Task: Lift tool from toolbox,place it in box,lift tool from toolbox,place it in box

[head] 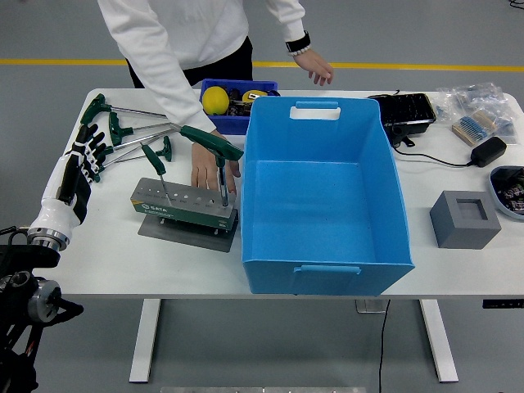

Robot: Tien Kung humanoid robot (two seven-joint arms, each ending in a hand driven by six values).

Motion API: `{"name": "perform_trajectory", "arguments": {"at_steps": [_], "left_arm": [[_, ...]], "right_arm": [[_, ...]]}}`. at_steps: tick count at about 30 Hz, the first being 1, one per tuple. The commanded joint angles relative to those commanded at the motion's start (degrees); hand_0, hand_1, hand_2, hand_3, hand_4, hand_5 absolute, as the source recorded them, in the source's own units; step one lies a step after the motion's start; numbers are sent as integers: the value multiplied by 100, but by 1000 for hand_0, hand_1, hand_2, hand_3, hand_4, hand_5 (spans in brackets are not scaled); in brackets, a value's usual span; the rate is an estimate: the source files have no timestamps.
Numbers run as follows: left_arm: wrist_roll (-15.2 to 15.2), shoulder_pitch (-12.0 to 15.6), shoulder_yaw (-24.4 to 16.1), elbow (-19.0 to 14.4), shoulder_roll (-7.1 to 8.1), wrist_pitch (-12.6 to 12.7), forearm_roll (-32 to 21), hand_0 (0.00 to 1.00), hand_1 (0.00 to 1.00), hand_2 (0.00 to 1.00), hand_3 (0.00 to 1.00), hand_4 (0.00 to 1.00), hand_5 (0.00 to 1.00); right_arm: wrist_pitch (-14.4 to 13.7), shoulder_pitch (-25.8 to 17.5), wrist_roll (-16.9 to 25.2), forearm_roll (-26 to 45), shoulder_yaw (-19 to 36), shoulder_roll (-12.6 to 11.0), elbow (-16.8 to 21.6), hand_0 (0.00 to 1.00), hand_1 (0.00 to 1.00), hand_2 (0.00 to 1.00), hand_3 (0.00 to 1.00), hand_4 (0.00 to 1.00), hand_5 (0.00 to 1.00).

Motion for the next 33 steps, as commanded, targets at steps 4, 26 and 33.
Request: {"name": "perform_trajectory", "arguments": {"at_steps": [4,26,33], "left_arm": [[-16,-3,3,-8,5,14,65,998,998,998,998,972,974],[-387,-1615,1414,-725,1446,-58,4182,998,998,998,998,998,734],[-437,-2687,2825,-632,1901,-539,4869,998,998,998,998,998,568]], "right_arm": [[3,1,5,19,-11,-3,-1,678,644,713,555,784,723],[6,37,-6,-11,-2,-19,5,678,644,712,554,784,722],[-6,58,-2,23,-13,-25,8,678,647,713,555,785,721]]}}
